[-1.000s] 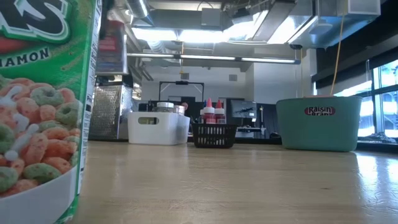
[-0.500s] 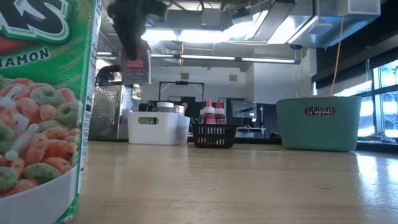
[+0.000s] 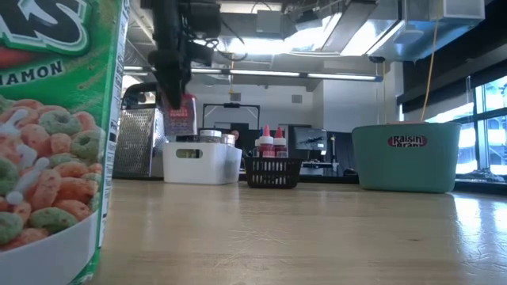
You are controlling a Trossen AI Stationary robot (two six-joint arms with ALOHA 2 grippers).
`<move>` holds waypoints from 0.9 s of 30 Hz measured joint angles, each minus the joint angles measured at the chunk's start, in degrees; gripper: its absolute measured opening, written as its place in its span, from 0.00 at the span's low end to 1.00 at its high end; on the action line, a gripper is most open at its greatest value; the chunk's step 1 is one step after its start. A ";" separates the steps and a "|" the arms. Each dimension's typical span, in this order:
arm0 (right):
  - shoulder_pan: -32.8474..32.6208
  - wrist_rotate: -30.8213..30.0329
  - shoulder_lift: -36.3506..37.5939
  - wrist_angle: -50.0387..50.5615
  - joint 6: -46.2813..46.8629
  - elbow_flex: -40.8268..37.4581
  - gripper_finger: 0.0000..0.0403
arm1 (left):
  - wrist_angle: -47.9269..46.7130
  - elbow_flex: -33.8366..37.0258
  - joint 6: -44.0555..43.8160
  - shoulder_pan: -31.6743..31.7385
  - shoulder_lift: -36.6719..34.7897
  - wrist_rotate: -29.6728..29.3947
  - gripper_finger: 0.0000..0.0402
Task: Pick & Place Kitchen Items
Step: Put the red seasoning can into the white bin
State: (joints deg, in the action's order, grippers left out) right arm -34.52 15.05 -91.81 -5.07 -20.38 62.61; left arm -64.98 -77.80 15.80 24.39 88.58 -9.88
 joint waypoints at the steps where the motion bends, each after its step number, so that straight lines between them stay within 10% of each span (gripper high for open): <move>1: 0.00 0.00 0.00 0.18 0.00 0.00 0.41 | 0.65 0.22 0.63 0.98 0.00 1.09 0.54; 27: 0.01 0.16 0.00 4.62 0.04 0.00 0.42 | 6.83 1.22 7.60 6.52 3.98 5.84 0.55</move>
State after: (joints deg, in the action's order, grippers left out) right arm -34.51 15.20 -91.81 -0.45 -20.34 62.61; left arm -58.15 -76.58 23.40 30.92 92.55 -4.03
